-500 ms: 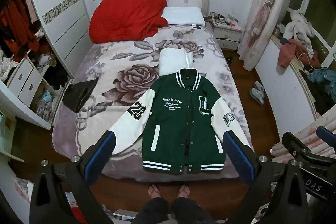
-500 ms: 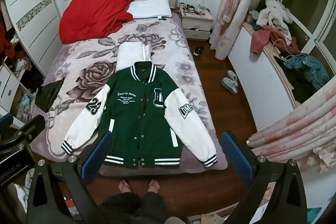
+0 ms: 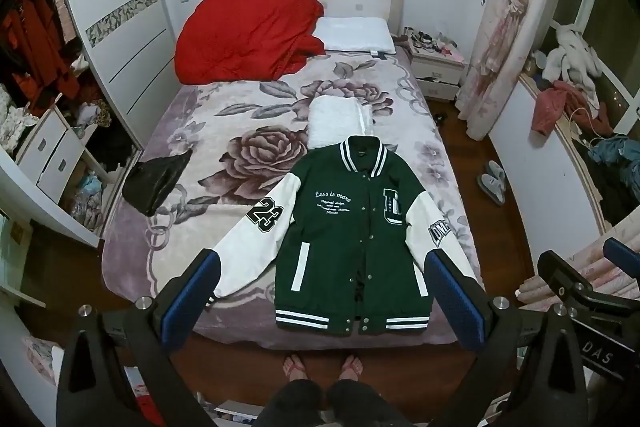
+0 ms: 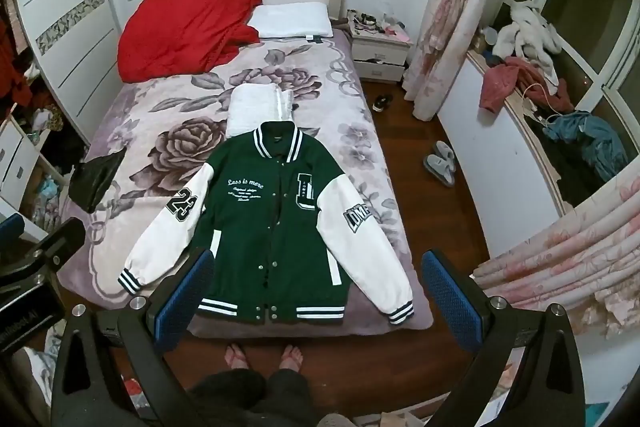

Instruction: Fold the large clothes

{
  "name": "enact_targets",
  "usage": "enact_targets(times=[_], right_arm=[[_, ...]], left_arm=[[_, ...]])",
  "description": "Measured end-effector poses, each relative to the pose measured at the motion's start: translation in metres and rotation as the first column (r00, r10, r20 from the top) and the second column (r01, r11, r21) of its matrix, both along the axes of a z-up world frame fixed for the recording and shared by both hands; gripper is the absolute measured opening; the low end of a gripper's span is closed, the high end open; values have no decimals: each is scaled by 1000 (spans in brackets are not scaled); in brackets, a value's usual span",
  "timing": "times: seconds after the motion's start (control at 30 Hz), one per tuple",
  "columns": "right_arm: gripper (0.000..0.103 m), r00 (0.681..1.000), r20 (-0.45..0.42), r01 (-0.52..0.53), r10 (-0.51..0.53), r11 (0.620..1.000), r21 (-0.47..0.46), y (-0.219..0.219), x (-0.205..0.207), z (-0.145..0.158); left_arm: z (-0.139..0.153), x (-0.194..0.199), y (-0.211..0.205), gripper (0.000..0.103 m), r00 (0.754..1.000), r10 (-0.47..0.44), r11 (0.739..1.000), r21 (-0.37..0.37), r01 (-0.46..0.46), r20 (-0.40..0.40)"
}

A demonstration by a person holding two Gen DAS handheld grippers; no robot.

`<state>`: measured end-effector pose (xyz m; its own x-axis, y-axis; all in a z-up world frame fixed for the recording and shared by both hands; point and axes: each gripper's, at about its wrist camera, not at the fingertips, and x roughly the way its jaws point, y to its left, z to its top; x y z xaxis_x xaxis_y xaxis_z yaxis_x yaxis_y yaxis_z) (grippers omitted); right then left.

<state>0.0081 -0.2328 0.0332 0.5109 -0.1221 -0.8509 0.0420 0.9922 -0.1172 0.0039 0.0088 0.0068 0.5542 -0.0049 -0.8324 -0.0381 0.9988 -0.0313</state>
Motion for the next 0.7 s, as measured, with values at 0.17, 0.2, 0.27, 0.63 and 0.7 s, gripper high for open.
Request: enact_targets(times=[0.17, 0.2, 0.27, 0.63, 0.7], right_arm=[[103, 1000, 7, -5, 5, 1000, -2, 6, 7, 6], [103, 1000, 12, -10, 10, 1000, -4, 13, 6, 10], [103, 1000, 16, -12, 12, 1000, -3, 13, 4, 11], [103, 1000, 24, -10, 10, 1000, -3, 17, 7, 16], [103, 1000, 26, -10, 10, 1000, -3, 16, 6, 17]], left_arm=[[-2, -1, 1, 103, 1000, 1, 1000, 2, -1, 4], [0, -1, 3, 103, 1000, 1, 1000, 3, -1, 5], [0, -1, 4, 103, 1000, 1, 1000, 3, -1, 6], [9, 2, 19, 103, 1000, 3, 1000, 17, -3, 13], [10, 2, 20, 103, 1000, 3, 1000, 17, -3, 15]])
